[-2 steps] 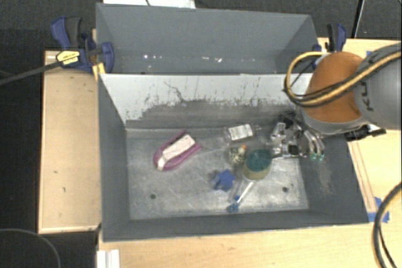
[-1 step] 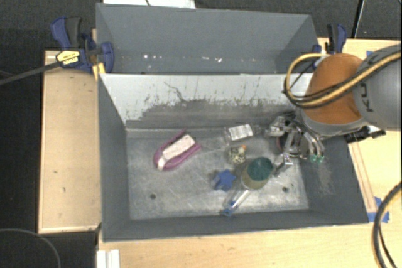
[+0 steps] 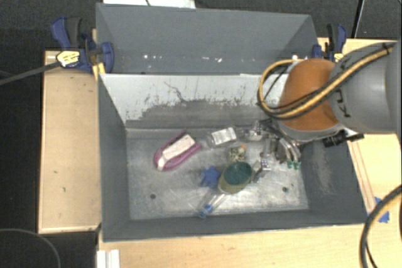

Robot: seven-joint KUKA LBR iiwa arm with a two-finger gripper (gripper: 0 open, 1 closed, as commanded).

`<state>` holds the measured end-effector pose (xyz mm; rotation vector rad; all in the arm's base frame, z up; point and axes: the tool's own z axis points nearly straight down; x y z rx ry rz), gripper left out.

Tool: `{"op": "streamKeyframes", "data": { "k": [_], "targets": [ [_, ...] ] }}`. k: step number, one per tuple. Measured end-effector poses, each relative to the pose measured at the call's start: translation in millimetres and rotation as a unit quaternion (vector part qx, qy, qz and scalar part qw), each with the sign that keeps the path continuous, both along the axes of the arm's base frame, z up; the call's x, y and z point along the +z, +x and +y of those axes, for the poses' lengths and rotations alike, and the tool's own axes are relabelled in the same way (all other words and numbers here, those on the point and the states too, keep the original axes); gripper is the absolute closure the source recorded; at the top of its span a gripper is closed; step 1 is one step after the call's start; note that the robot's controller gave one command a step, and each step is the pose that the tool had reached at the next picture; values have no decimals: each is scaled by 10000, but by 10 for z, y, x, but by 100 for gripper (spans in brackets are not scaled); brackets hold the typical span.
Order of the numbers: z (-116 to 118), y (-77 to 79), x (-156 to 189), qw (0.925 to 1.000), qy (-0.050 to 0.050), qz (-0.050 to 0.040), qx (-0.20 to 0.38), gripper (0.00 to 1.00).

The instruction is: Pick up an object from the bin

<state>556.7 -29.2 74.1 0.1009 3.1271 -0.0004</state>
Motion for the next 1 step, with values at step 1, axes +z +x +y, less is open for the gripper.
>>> {"op": "streamKeyframes", "data": {
  "k": [1],
  "targets": [
    [886, 121, 23, 9929, 4, 31, 1189, 0]
  ]
}}
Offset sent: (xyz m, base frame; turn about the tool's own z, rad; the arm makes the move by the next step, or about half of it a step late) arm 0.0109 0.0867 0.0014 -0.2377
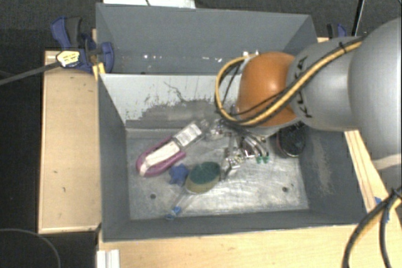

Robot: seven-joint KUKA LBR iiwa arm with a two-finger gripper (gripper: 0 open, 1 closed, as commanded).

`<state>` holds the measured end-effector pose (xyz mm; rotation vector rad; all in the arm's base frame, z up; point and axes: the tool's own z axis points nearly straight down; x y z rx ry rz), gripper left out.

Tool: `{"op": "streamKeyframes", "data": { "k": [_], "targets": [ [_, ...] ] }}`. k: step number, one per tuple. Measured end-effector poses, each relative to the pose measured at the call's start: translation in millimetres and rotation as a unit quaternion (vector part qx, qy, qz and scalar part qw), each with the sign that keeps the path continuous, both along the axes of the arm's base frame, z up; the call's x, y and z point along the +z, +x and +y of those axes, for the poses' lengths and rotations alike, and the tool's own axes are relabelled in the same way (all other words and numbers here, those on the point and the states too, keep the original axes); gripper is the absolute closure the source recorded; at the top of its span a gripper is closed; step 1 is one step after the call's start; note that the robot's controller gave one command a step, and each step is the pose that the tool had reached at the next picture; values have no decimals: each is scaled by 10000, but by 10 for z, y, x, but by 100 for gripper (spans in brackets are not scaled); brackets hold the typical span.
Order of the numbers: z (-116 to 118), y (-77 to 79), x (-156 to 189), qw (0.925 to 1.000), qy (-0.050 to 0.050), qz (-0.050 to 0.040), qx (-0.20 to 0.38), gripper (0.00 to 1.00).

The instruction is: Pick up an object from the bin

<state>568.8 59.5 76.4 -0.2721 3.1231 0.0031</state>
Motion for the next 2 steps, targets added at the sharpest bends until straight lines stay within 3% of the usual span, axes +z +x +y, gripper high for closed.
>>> {"op": "streamKeyframes", "data": {
  "k": [1, 2],
  "targets": [
    [363, -435, -29, 9998, -5, -38, 211, 0],
    [839, -859, 41, 9842, -8, -34, 1771, 0]
  ]
}}
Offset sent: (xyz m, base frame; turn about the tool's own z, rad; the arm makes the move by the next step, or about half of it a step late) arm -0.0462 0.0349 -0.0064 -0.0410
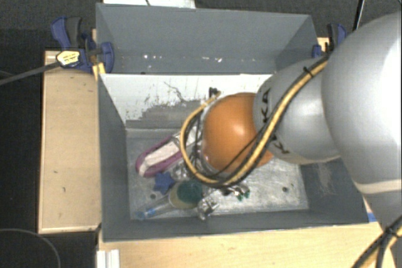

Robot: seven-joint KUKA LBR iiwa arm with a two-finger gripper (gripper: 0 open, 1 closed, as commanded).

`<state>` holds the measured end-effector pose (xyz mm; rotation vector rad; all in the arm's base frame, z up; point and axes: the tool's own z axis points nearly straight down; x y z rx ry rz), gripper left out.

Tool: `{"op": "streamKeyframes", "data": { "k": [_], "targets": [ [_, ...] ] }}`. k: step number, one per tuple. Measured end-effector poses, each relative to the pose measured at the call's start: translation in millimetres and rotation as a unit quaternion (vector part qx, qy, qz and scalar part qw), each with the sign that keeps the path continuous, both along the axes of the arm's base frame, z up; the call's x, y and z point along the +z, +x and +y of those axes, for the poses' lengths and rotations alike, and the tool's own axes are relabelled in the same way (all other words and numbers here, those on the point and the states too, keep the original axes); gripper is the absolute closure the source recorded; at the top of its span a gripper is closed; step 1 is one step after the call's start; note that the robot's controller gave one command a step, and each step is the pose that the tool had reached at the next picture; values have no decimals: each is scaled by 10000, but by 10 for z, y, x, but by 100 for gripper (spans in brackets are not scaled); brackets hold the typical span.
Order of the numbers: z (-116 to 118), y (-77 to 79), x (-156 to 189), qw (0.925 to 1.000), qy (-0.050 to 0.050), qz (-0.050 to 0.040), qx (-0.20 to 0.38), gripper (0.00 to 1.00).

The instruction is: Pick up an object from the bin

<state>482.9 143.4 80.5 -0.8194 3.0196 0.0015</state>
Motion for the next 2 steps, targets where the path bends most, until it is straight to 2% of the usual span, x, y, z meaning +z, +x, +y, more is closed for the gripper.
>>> {"op": "streamKeyframes", "data": {
  "k": [1, 2],
  "targets": [
    [-11, -15, -15, 10000, -8, 29, -13, 100],
    [-64, 147, 1581, 10000, -6, 5, -1, 100]
  ]
}}
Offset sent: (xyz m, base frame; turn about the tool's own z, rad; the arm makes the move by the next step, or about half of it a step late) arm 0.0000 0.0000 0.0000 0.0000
